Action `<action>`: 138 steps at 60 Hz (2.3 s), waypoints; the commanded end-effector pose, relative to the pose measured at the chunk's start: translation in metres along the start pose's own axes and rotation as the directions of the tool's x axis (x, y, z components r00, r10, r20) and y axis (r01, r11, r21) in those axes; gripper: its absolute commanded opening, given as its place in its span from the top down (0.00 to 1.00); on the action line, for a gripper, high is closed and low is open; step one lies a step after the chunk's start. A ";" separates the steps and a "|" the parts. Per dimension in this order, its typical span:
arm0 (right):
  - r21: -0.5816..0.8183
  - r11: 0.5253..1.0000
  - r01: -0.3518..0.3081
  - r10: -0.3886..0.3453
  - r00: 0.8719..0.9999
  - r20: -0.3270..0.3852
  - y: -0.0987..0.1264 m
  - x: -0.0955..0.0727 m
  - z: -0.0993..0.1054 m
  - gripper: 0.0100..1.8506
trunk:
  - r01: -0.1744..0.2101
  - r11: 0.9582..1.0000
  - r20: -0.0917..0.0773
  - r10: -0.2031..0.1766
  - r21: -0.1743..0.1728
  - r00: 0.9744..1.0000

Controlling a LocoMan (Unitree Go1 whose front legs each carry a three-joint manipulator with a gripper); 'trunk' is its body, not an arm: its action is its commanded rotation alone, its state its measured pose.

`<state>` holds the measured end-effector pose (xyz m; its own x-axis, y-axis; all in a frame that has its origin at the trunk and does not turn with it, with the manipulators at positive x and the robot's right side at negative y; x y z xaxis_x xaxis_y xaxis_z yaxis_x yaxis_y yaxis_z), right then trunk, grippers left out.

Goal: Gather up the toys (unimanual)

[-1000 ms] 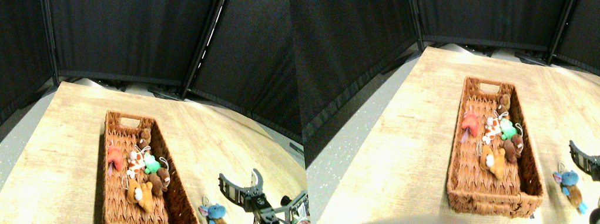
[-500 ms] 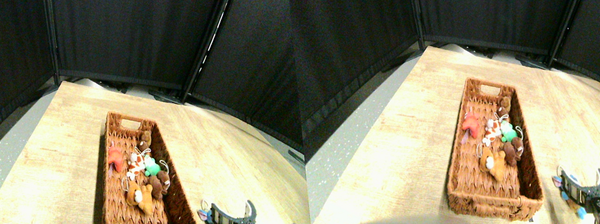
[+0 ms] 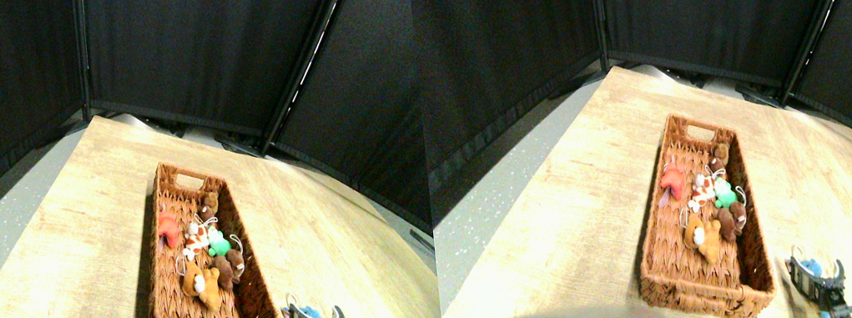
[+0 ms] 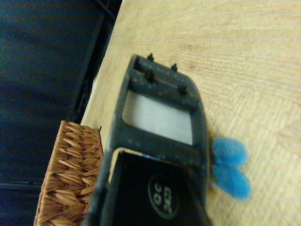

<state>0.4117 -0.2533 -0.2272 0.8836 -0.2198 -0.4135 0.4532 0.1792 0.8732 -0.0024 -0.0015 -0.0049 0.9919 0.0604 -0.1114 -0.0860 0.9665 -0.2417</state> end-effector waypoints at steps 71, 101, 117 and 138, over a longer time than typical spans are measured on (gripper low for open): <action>0.059 0.998 -0.001 -0.012 0.976 0.219 -0.001 0.006 0.009 0.97 | -0.010 1.000 -0.009 0.010 0.000 1.000; -0.173 0.949 -0.263 0.272 0.962 0.029 0.082 0.016 -0.004 0.97 | -0.011 1.000 0.030 0.011 -0.026 0.999; -0.216 0.911 -0.352 0.345 0.936 -0.072 0.141 0.016 -0.032 0.97 | -0.037 0.997 0.046 0.041 -0.070 0.998; -0.285 0.879 -0.383 0.339 0.921 -0.192 0.184 0.010 -0.067 0.97 | -0.067 0.990 0.063 0.075 -0.121 0.995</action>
<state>0.5116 -0.1608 -0.0912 0.9884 0.0345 -0.1476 0.1114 0.4951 0.8617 0.0021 -0.0008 -0.0030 0.9878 0.1325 -0.0818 -0.1524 0.9301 -0.3342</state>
